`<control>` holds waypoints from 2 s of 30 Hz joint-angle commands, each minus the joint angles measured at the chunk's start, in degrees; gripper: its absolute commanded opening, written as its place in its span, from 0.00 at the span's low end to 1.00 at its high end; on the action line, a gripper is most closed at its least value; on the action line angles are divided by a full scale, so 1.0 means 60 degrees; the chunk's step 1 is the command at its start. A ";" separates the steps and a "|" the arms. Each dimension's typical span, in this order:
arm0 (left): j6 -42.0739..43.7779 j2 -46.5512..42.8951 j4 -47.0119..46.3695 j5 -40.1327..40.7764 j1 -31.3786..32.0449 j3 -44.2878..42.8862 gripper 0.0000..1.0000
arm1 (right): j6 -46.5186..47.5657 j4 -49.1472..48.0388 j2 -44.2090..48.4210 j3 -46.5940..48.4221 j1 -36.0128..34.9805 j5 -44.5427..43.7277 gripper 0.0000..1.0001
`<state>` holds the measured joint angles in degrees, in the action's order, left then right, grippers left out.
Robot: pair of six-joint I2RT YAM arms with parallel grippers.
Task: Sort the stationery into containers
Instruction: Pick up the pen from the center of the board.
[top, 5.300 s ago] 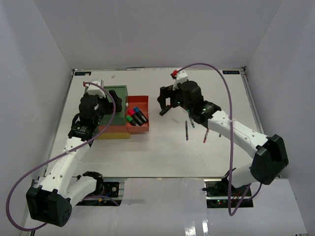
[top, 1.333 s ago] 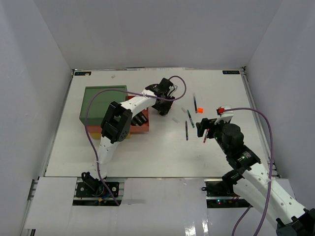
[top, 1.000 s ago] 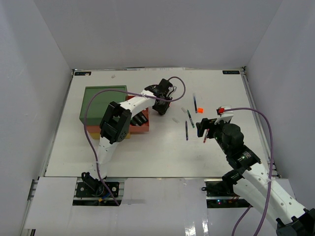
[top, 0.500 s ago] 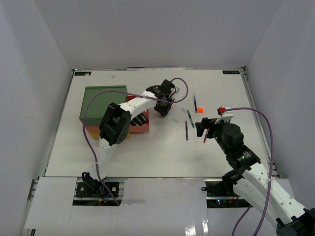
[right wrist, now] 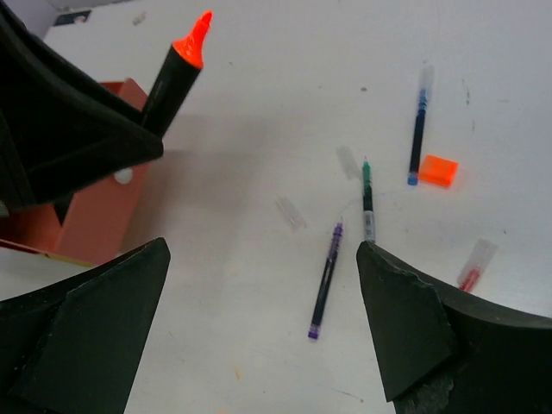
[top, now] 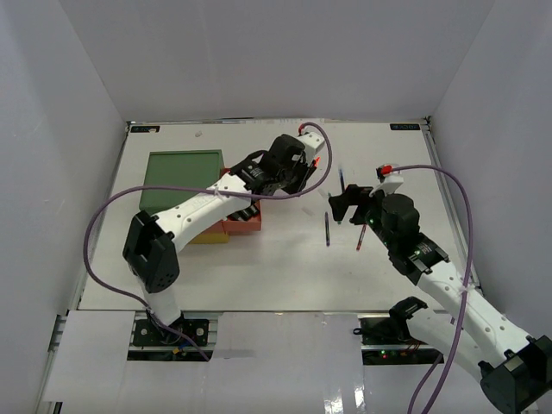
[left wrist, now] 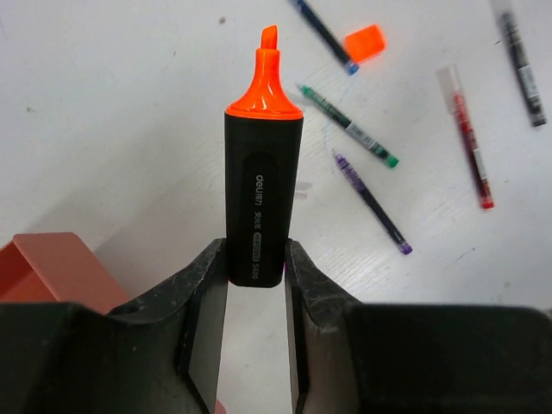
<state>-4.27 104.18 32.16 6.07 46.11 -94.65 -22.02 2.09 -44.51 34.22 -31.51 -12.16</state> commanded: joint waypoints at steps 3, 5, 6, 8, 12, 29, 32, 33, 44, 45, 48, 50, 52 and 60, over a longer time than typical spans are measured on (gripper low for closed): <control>0.0185 -0.1788 -0.1140 0.0337 0.0474 0.1374 0.04 | -0.0343 -0.1226 -0.0579 0.1181 0.0036 0.0956 0.97; 0.0127 -0.2229 -0.1564 0.0279 0.0518 0.2033 0.04 | -0.0344 -0.1431 -0.0827 0.1357 0.0036 0.1162 0.98; 0.0083 -0.2638 -0.1726 0.0249 0.0519 0.2253 0.04 | -0.0358 -0.1519 -0.0872 0.1459 0.0022 0.1409 0.98; 0.0097 -0.2977 -0.2164 0.0191 0.0533 0.2854 0.04 | -0.0416 -0.1811 -0.1076 0.1533 0.0022 0.1718 1.00; 0.0185 -0.3593 -0.2723 0.0249 0.0548 0.3587 0.04 | -0.0563 -0.2076 -0.1399 0.1680 0.0022 0.2509 0.95; -0.0050 -0.4180 -0.3441 -0.0205 0.0606 0.4364 0.04 | -0.0666 -0.3497 -0.2483 0.1709 -0.0110 0.2790 0.89; -0.0020 -0.4209 -0.3471 -0.0264 0.0606 0.4408 0.04 | -0.0695 -0.3673 -0.2674 0.1797 -0.0110 0.2832 0.86; -0.0020 -0.4224 -0.3485 -0.0278 0.0621 0.4408 0.04 | -0.0695 -0.3717 -0.2776 0.1841 -0.0096 0.2862 0.86; 0.0068 -0.4180 -0.3500 -0.0396 0.0709 0.4481 0.04 | -0.0841 -0.4200 -0.3348 0.2090 -0.0096 0.3155 0.71; 0.0068 -0.4180 -0.3515 -0.0396 0.0724 0.4481 0.04 | -0.0842 -0.4215 -0.3391 0.2105 -0.0110 0.3170 0.68; 0.0068 -0.4195 -0.3515 -0.0396 0.0738 0.4496 0.04 | -0.0842 -0.4244 -0.3436 0.2134 -0.0110 0.3126 0.62; 0.0068 -0.4209 -0.3529 -0.0425 0.0753 0.4496 0.04 | -0.0842 -0.4244 -0.3450 0.2149 -0.0110 0.3141 0.60; 0.0097 -0.4209 -0.3515 -0.0469 0.0753 0.4496 0.04 | -0.0827 -0.4288 -0.3465 0.2149 -0.0110 0.3112 0.56; 0.0112 -0.4239 -0.3515 -0.0498 0.0768 0.4525 0.04 | -0.0886 -0.4361 -0.3582 0.2193 -0.0110 0.3141 0.47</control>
<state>-3.95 81.95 11.97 3.84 50.41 -67.96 -27.03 -20.69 -65.84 44.84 -31.90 6.46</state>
